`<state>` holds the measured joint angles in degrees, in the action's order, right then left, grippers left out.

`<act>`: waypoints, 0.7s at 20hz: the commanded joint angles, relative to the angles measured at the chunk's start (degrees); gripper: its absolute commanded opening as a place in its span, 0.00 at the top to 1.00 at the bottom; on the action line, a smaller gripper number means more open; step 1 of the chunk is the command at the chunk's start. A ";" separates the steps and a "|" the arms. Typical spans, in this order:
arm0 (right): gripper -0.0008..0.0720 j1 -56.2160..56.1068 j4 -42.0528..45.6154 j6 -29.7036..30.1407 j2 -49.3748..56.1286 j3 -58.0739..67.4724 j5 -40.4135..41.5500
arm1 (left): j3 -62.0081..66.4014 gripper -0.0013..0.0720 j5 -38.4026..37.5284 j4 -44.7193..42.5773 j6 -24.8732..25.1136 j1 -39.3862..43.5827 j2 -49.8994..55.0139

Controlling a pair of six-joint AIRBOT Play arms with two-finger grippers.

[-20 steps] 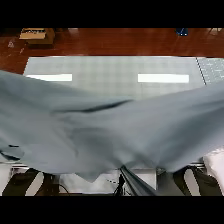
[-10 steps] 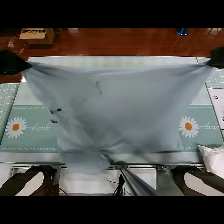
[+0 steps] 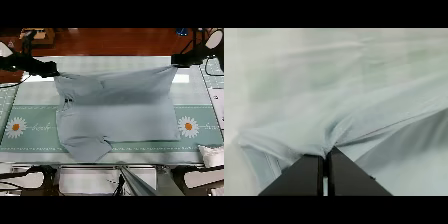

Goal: Fold the shirts.

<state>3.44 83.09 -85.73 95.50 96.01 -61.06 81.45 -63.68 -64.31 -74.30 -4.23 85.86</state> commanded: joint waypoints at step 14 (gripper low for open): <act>0.95 -0.04 -1.11 -10.05 9.75 0.04 15.37 | -0.07 0.95 22.75 1.31 0.55 6.62 12.44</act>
<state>3.44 82.11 -95.26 104.55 96.03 -43.35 81.41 -39.86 -63.11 -73.73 1.45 96.55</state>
